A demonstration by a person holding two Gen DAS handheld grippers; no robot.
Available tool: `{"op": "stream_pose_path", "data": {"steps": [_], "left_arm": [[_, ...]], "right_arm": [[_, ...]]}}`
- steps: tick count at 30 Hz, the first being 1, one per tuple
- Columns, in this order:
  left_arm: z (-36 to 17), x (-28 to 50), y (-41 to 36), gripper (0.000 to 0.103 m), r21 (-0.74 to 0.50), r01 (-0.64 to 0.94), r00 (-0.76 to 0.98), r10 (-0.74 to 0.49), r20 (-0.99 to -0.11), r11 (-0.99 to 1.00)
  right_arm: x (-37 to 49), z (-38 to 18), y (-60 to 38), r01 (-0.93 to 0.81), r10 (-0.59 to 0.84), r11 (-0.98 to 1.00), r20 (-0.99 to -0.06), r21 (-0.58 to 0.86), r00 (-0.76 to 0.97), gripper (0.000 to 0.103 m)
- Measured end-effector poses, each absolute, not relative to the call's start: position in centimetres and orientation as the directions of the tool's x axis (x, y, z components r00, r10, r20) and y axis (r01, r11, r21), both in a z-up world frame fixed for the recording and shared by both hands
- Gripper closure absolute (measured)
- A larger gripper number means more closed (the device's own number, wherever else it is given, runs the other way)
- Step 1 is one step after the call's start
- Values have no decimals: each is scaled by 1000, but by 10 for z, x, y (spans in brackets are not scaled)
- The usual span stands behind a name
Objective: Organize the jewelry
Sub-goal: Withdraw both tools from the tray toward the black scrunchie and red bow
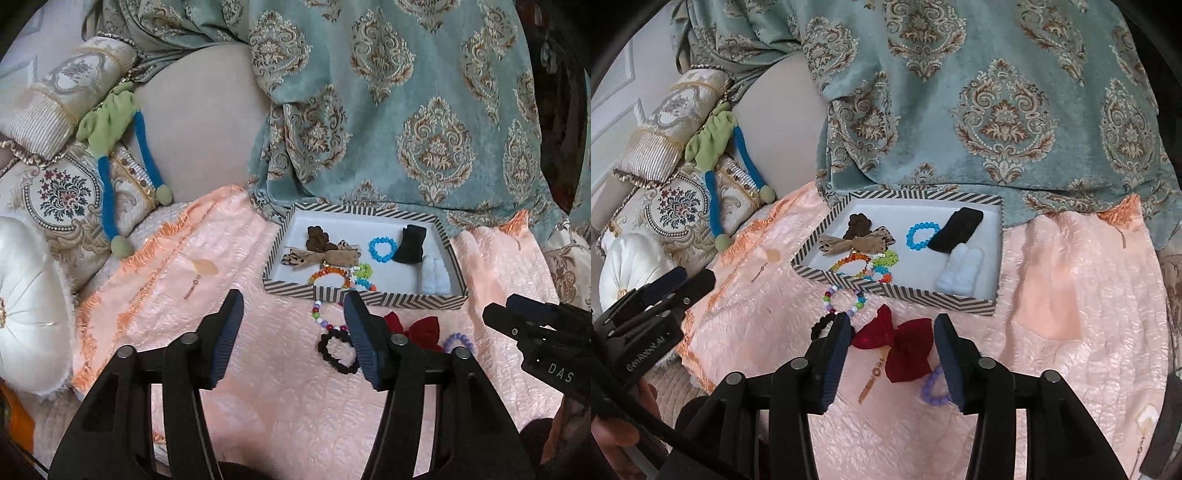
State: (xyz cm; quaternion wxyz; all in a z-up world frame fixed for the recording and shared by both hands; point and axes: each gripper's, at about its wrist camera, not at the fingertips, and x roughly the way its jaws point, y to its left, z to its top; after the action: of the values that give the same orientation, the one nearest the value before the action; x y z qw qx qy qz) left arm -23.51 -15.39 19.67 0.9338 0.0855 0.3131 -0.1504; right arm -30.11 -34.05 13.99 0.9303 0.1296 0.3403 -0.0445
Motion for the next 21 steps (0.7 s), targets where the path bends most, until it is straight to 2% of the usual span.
{"op": "stream_pose_path", "data": {"steps": [2,12,21], "left_arm": [[198,-235,-151,46,55,333,755,-231,-614,941],[169,-206,-156,45,-31,367,667,-286,-688,930],[112,-159,-153,45,-134,344,530,-310,-789,929]], "right_arm": [[-307,138,-348,193,-11,958,-641,214,767,46],[-299,109,-376,227,-2,944,-683,239,730,46],[-252,72,-348,41,118,980,-732,196,671,45]]}}
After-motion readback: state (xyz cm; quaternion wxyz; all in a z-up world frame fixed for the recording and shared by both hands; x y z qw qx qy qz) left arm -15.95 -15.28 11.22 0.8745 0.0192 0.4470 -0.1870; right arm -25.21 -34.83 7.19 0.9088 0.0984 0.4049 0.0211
